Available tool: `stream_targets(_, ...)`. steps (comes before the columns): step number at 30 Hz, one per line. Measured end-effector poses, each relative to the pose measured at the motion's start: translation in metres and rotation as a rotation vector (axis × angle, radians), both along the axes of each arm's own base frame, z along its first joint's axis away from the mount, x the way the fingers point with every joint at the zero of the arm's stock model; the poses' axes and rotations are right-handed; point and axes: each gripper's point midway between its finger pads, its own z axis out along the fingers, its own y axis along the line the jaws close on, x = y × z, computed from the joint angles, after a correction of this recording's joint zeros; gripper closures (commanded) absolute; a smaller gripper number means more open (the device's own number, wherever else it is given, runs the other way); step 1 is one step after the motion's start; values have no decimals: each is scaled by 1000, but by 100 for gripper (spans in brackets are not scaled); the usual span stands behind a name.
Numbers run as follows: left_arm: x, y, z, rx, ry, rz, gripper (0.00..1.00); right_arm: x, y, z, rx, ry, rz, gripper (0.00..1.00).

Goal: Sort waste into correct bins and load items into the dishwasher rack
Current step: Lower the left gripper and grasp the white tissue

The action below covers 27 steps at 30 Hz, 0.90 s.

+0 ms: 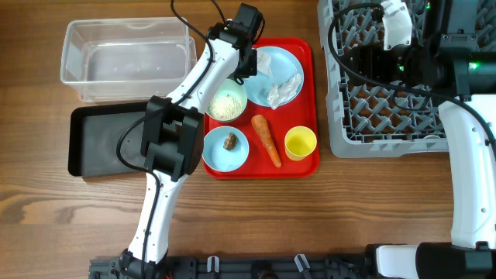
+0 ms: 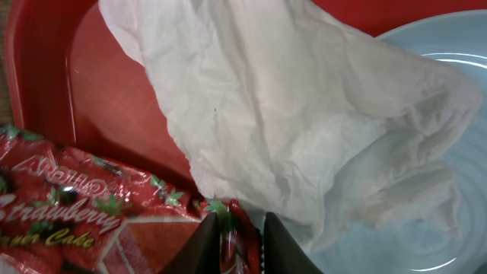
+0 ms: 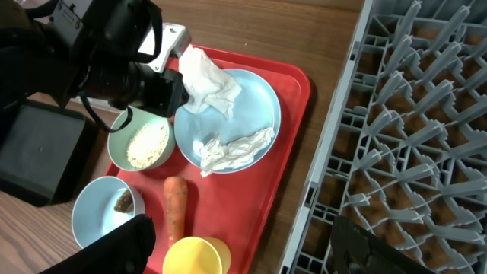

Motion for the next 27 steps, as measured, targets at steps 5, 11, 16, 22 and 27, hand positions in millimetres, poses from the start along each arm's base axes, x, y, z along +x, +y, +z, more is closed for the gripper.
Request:
stream_targets(5, 2, -1, 1, -4, -8, 2, 96, -1, 0, -1, 0, 5, 0, 24)
stream_targets(11, 4, -2, 1, -8, -15, 3, 96, -1, 0, -1, 0, 5, 0, 25)
stream_targets(16, 4, -1, 2, -5, -17, 4, 96, -1, 0, -1, 0, 5, 0, 25)
stream_targets(22, 6, -1, 15, -9, -42, 6, 96, -1, 0, -1, 0, 5, 0, 25)
stream_targets(27, 9, -2, 65, -48, -127, 7, 96, -1, 0, -1, 0, 4, 0, 25)
